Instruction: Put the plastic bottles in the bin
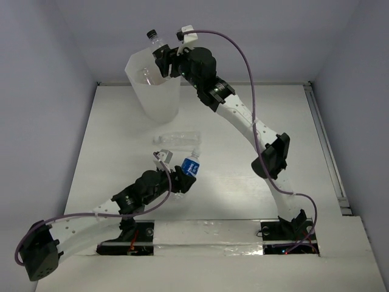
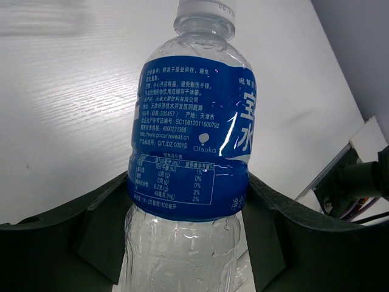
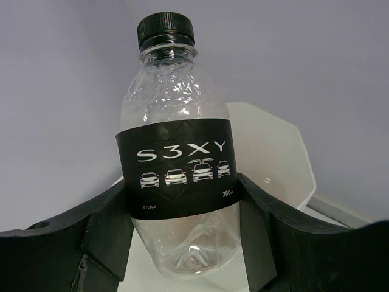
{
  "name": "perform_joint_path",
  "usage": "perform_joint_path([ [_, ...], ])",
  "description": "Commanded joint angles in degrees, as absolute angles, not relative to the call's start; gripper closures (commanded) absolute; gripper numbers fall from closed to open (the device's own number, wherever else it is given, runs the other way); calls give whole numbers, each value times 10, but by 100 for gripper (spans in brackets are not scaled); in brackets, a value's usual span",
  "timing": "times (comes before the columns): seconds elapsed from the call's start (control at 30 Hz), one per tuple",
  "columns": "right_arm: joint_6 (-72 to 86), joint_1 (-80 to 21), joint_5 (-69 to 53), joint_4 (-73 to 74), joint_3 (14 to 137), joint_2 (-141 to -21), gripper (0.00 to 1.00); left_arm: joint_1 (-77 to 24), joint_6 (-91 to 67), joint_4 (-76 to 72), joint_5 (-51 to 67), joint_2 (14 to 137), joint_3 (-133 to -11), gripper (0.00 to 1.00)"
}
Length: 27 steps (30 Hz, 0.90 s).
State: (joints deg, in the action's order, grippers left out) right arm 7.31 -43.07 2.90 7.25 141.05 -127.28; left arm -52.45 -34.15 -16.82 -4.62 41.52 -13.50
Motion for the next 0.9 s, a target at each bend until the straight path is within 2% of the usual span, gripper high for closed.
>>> perform_joint_path([
  [0.0,70,-426,54,48,1487,-1309,55,-527,-373,-160,-69,372,-124,40],
  [0.07,82,-419,49,33,1498,-1321,50,-527,-381,-152,-73,361,-121,40],
  [0.2,77,-413,59,-24,1451,-1310,27,-527,-388,-142,-87,348,-128,40],
  [0.3,69,-413,55,-19,1463,-1311,18,-527,-385,-136,-100,352,-143,41],
  [0.43,73,-407,31,-15,1466,-1305,10,-527,-375,-127,-123,361,-174,41],
  [0.57,82,-407,20,-11,1425,-1272,10,-527,-373,-117,-144,374,-204,42],
  [0.67,91,-407,17,-73,1323,-1204,19,-527,-368,-113,-159,371,-231,42],
  [0.7,94,-407,17,-96,1236,-1148,40,-527,-367,-109,-173,369,-239,42],
  [0.77,107,-407,20,-165,1146,-1087,61,-527,-356,-104,-187,370,-270,42],
  [0.8,112,-407,30,-186,1061,-1057,81,-527,-352,-102,-205,375,-283,43],
  [0.87,122,-407,45,-230,986,-975,90,-520,-334,-96,-228,386,-324,43],
])
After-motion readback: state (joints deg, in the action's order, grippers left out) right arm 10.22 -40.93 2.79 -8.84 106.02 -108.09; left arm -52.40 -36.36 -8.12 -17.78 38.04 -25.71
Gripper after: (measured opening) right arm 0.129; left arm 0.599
